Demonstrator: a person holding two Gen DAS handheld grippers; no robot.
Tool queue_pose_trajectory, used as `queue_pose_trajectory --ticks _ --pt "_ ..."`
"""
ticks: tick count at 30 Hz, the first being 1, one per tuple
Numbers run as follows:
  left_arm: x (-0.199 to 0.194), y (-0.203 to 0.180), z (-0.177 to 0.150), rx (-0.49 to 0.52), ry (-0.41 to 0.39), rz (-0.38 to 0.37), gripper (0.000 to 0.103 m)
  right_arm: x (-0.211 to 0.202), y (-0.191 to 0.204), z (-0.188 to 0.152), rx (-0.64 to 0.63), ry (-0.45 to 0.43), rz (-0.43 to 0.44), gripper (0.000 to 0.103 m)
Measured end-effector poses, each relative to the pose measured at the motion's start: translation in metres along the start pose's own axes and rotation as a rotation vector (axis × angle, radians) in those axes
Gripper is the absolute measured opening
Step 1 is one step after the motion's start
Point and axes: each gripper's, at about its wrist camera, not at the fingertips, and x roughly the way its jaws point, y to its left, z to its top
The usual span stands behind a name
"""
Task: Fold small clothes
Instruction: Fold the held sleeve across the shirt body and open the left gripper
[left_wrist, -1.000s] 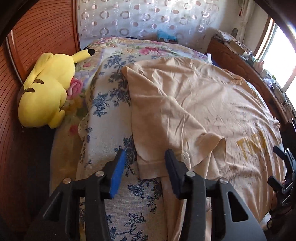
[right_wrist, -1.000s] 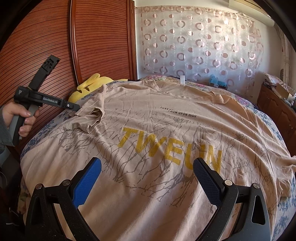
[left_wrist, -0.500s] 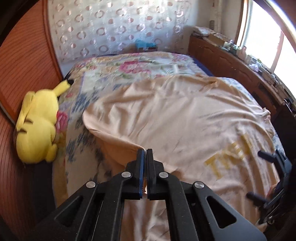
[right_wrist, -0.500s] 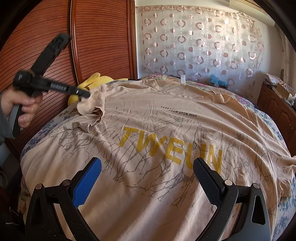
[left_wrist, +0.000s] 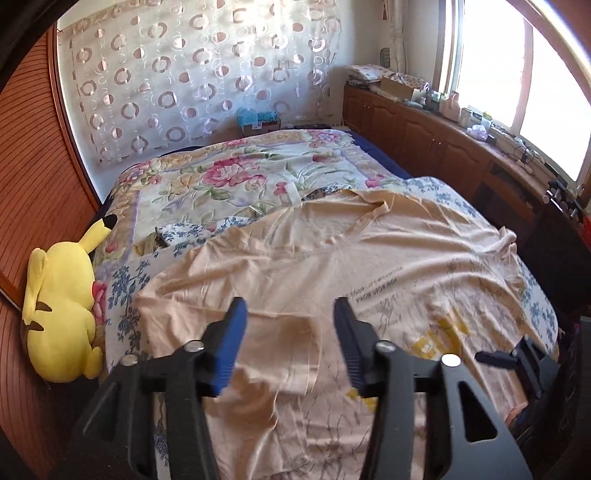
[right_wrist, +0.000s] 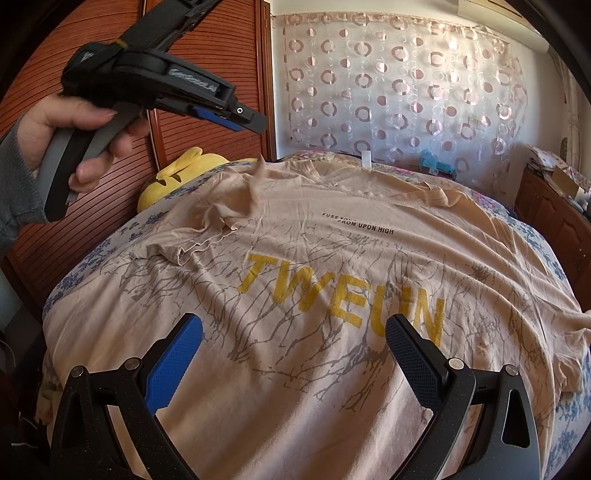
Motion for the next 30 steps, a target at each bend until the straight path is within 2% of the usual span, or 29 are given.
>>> queue_pose_trajectory --ticks 1,2,8,11,14,17,18,20,22,24,30 --pt "0.001 0.003 -0.006 -0.002 0.012 0.011 0.075 0.0 0.0 0.0 0.0 0.0 0.0 0.1" --pt "0.0 0.007 -0.011 -0.003 0.014 0.018 0.077 0.0 0.0 0.0 0.0 0.0 0.0 0.1" --pt "0.006 0.033 -0.061 -0.052 0.073 0.03 0.078 0.0 -0.001 -0.001 0.003 0.003 0.001 0.1" --pt "0.009 0.041 -0.09 -0.058 0.11 0.064 0.078 0.0 -0.001 -0.001 0.002 0.006 0.002 0.1" --pt "0.003 0.039 -0.11 -0.056 0.108 0.076 0.078 0.001 -0.002 -0.001 0.003 0.008 0.003 0.1" --pt "-0.01 0.028 -0.124 -0.054 0.07 0.031 0.077 0.002 -0.003 0.0 0.006 0.008 0.004 0.1" --pt "-0.013 0.021 -0.128 -0.047 0.057 0.017 0.076 0.001 -0.004 0.0 0.007 0.007 0.004 0.1" --pt "-0.017 0.013 -0.131 -0.036 0.045 -0.011 0.066 0.002 -0.005 0.0 0.012 0.008 0.004 0.1" --pt "-0.017 0.003 -0.133 -0.03 0.04 -0.049 0.043 0.001 -0.006 -0.001 0.016 0.006 0.005 0.1" --pt "-0.012 -0.005 -0.133 -0.027 0.043 -0.064 0.035 0.002 -0.007 -0.001 0.02 0.005 0.008 0.1" --pt "0.008 -0.013 -0.128 -0.011 0.069 -0.006 0.035 0.001 -0.008 -0.002 0.026 0.004 0.009 0.1"
